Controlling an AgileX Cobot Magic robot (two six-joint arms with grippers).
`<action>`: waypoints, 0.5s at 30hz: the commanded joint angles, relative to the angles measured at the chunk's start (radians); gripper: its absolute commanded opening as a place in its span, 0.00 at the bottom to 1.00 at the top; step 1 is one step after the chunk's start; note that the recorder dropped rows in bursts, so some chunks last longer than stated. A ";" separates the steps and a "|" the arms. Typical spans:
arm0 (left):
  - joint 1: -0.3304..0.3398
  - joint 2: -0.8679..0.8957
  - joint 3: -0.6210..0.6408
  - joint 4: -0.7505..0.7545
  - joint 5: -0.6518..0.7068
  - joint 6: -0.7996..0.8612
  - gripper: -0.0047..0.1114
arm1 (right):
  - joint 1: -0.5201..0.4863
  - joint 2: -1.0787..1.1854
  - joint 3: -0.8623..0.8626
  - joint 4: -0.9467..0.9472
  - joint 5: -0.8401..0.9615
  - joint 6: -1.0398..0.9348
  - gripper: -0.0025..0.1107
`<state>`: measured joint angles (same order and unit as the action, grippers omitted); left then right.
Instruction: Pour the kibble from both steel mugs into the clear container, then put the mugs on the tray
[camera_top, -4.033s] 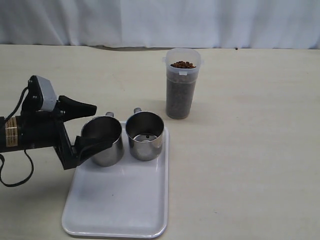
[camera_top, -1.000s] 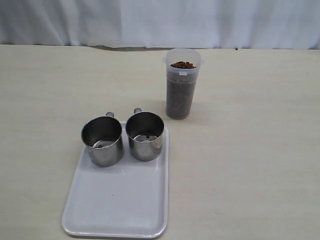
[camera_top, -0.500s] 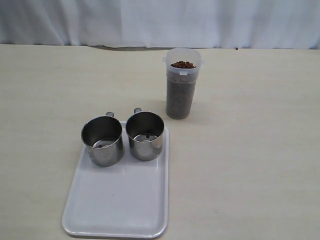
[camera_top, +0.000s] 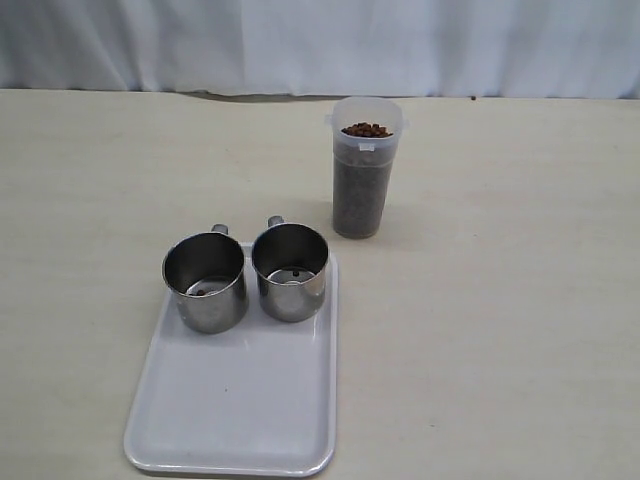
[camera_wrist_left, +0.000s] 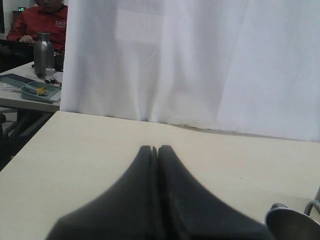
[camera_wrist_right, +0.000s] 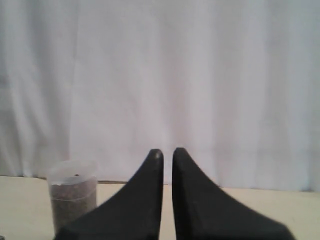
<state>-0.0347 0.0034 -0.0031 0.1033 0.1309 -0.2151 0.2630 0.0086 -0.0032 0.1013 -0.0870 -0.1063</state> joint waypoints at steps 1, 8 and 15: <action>-0.001 -0.003 0.003 -0.008 -0.002 -0.010 0.04 | -0.126 -0.009 0.003 0.018 0.087 -0.004 0.07; -0.001 -0.003 0.003 -0.008 -0.002 -0.010 0.04 | -0.190 -0.009 0.003 0.022 0.087 -0.008 0.07; -0.001 -0.003 0.003 -0.008 -0.002 -0.008 0.04 | -0.190 -0.009 0.003 0.018 0.087 -0.015 0.07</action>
<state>-0.0347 0.0034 -0.0031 0.1033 0.1333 -0.2151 0.0813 0.0040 -0.0032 0.1185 -0.0070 -0.1108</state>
